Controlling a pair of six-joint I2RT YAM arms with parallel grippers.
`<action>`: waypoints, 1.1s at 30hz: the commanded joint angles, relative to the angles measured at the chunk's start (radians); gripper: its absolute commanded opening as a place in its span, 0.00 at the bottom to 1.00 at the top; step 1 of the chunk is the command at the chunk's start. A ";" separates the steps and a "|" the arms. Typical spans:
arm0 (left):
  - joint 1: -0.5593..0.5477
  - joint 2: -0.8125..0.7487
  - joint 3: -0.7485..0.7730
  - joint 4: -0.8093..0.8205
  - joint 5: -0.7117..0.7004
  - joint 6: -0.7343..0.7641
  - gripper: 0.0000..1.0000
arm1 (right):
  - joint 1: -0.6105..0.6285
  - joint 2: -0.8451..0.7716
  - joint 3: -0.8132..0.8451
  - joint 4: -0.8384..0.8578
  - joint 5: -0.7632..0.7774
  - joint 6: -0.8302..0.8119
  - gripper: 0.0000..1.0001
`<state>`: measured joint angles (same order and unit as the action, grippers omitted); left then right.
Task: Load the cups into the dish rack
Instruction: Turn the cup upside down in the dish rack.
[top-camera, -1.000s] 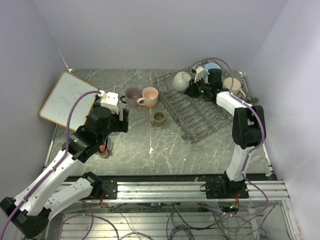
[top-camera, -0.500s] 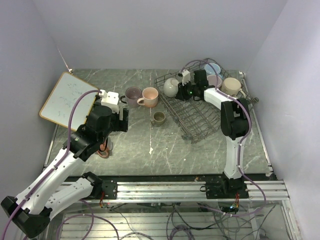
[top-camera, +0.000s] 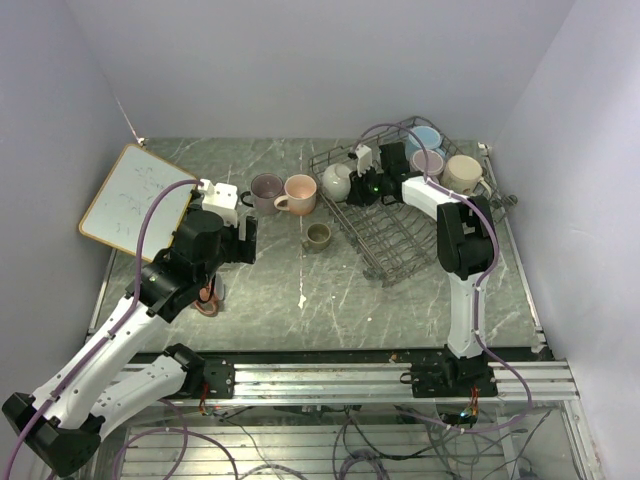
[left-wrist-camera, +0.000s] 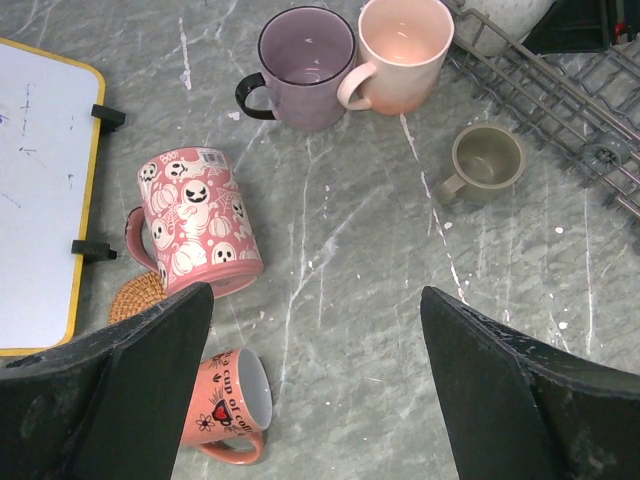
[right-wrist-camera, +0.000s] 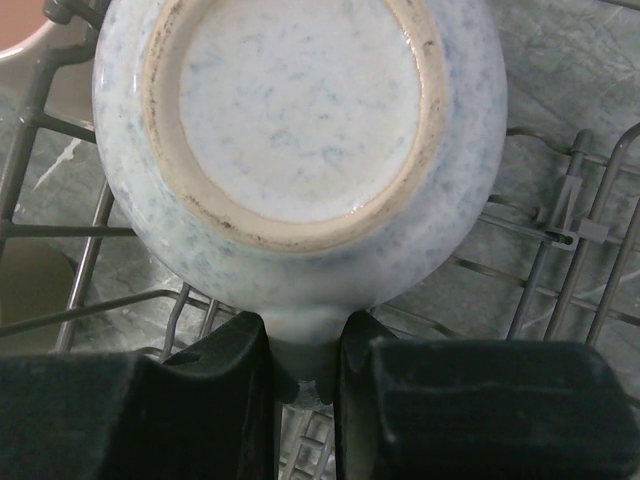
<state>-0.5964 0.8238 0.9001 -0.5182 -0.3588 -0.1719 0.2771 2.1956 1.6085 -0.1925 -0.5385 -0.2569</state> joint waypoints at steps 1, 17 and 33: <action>0.014 -0.003 -0.008 0.025 0.017 0.013 0.95 | 0.000 -0.022 0.023 0.045 -0.013 -0.035 0.05; 0.015 0.002 -0.008 0.024 0.014 0.013 0.95 | 0.005 -0.007 0.034 0.009 -0.002 -0.047 0.22; 0.016 -0.005 -0.008 0.022 0.011 0.012 0.95 | 0.008 -0.081 0.008 0.007 -0.024 -0.041 0.58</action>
<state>-0.5922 0.8242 0.9001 -0.5182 -0.3553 -0.1715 0.2813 2.1902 1.6119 -0.2226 -0.5407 -0.2939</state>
